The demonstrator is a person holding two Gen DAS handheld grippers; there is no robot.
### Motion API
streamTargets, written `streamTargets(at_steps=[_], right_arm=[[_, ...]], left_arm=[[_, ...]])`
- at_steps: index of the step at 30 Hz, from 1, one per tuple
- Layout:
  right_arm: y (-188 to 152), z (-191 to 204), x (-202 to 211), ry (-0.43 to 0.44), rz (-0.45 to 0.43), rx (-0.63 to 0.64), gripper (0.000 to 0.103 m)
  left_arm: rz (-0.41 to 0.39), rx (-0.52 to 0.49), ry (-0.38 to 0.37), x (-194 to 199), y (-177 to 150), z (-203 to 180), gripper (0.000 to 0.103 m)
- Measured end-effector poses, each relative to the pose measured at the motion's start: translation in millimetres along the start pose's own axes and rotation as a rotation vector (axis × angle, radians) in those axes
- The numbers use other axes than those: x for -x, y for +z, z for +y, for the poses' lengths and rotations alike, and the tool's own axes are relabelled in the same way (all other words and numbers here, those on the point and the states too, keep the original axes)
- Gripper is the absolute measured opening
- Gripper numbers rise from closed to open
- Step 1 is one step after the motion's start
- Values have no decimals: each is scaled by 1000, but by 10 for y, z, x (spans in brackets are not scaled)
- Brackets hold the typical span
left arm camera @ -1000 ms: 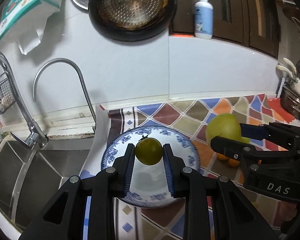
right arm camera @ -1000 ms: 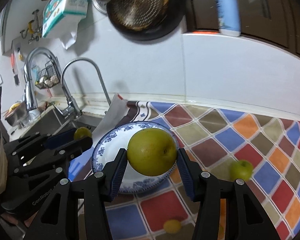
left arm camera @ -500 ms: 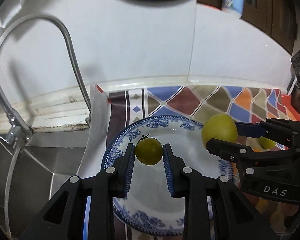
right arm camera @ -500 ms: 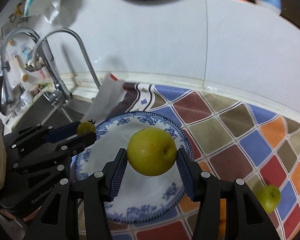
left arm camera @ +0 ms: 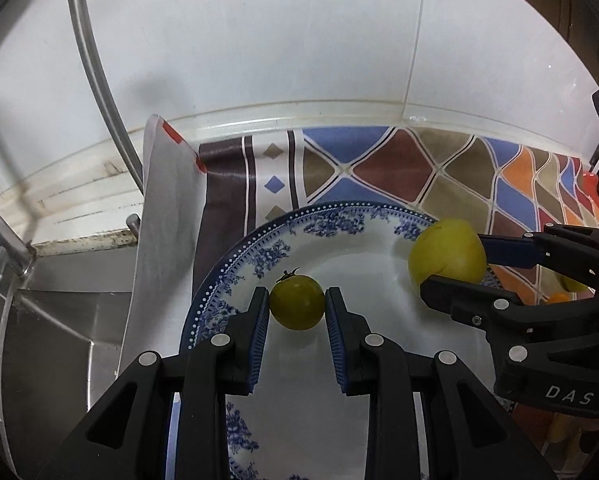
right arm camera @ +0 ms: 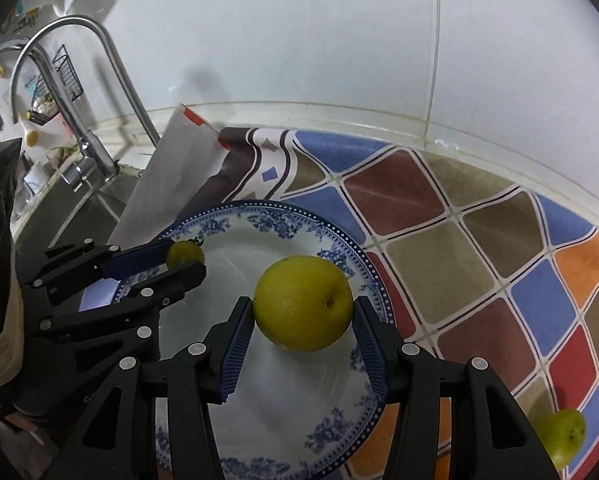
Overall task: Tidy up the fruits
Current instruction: 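Carry the green fruit in the left gripper while the right gripper carries the pomelo to the plate, then open the left gripper over the plate while the right gripper releases the pomelo onto it, then move both open grippers back over the remaining fruit on the table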
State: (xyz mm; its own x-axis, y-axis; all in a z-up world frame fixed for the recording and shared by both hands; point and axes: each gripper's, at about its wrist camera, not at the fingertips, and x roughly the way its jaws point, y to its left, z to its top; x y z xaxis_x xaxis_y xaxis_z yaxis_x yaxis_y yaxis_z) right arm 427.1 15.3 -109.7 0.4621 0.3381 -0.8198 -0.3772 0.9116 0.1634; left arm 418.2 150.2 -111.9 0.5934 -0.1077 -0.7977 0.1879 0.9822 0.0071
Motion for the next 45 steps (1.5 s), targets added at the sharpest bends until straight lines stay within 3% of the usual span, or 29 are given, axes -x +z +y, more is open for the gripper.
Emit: streamTargets(at_steps=[3, 6, 11, 12, 18, 20, 25, 31, 45], right_arm=[[9, -21, -49, 0, 9, -8, 52], [13, -31, -78, 5, 20, -14, 52], [16, -46, -32, 0, 6, -27, 53], [18, -43, -13, -3, 1, -28, 57], [-54, 8, 328, -29, -80, -14, 59], [-98, 24, 484, -41, -111, -12, 59], [-256, 69, 971, -71, -223, -11, 69], [-464, 100, 1475, -115, -332, -5, 78], [-1035, -151, 2228, -172, -441, -35, 79]], left_arm=[[9, 17, -7, -36, 11, 31, 29], [4, 25, -1, -29, 30, 45, 42], [-19, 30, 15, 77, 38, 63, 49], [-26, 36, 19, 128, 33, 66, 51], [-96, 38, 62, 536, -16, 16, 63], [-135, 42, 72, 717, -44, -38, 72], [-234, 57, 109, 1175, -155, -212, 88], [-283, 83, 115, 1551, -328, -397, 95], [-354, 61, 122, 2154, -742, -1009, 98]])
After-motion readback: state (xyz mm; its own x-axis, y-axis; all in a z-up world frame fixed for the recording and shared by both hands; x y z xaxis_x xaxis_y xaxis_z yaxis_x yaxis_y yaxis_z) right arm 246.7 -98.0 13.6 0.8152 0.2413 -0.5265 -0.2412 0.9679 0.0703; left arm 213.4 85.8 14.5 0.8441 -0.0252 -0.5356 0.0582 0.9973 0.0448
